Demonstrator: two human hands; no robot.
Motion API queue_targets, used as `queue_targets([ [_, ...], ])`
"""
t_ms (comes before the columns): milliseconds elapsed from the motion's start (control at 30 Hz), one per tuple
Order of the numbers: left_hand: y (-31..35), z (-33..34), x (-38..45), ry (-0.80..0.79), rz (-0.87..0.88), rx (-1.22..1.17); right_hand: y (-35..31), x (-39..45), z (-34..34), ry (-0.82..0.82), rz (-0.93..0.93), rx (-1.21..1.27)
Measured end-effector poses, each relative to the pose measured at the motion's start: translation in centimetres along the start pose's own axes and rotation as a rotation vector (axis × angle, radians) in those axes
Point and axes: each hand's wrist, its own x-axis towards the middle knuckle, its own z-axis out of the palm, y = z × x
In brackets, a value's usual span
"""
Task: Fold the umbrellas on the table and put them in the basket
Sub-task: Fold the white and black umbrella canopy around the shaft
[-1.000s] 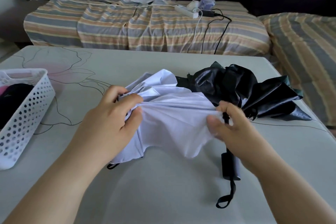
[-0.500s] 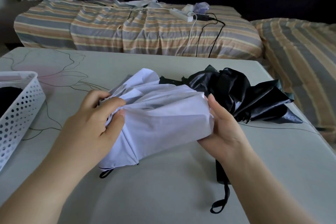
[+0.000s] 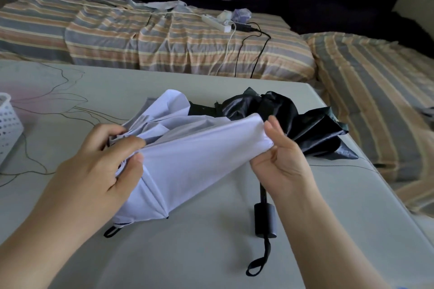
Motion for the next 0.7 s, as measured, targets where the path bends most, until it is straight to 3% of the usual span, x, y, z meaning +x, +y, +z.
queue_targets([
  [133,0.8,0.6,0.0,0.011,0.008,-0.034,-0.4,-0.5,0.3,-0.066,-0.109,-0.051],
  [267,0.2,0.4,-0.1,0.030,-0.047,-0.062,-0.5,-0.6,-0.3,-0.230,0.087,-0.166],
  [567,0.7,0.5,0.1,-0.021,0.092,-0.024,-1.5,-0.6,0.2,-0.232,0.010,-0.288],
  [700,1.4,1.1,0.0,0.042,0.130,0.020,-1.7,-0.5,0.0,-0.168,-0.010,-0.098],
])
